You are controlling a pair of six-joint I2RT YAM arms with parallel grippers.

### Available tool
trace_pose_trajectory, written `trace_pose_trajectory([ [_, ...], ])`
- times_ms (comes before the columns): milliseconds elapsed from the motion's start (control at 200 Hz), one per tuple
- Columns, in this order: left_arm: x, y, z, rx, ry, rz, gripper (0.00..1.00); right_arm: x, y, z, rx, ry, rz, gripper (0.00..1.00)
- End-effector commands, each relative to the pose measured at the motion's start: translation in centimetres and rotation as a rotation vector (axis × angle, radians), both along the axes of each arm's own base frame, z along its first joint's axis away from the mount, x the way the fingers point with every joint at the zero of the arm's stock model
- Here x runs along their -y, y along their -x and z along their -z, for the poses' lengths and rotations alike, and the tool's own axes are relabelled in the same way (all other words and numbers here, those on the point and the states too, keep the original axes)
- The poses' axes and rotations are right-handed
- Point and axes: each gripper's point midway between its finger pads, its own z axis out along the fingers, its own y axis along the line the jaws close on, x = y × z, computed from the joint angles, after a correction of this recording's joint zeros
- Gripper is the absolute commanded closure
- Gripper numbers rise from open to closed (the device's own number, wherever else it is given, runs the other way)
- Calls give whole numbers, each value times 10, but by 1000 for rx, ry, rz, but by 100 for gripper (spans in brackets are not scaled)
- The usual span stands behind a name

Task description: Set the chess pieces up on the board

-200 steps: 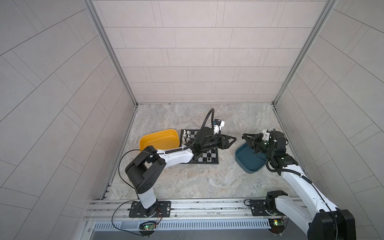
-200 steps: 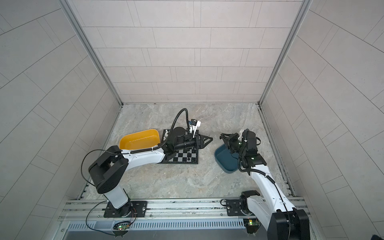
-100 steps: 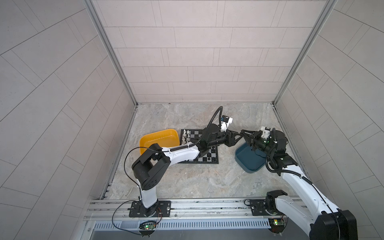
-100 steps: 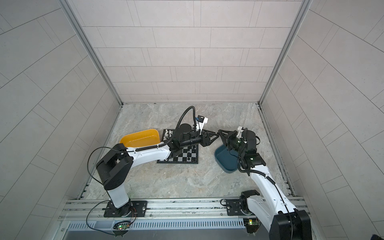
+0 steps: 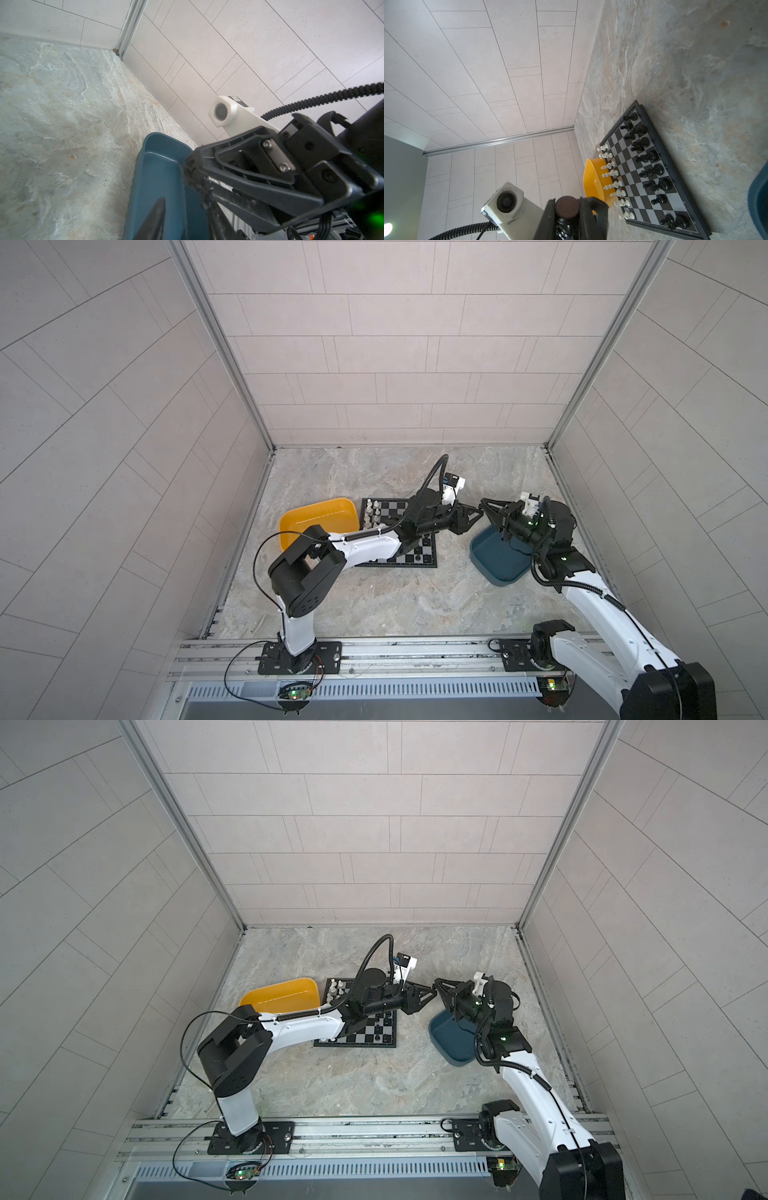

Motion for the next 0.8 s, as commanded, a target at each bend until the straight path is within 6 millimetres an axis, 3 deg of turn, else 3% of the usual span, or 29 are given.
trace_pose_trajectory([
  [0,1,4,-21,59,61,11,64,0,0,-12,-21,-104,35,98],
  [340,0,9,-25,70,70,15,68,-4,0,-11,-21,-103,24,97],
  [565,0,7,-32,59,87,9,79,-5,3,-8,-28,-101,18,98],
  [791,-7,6,-33,62,82,-19,70,-4,4,-6,-33,-99,25,98],
])
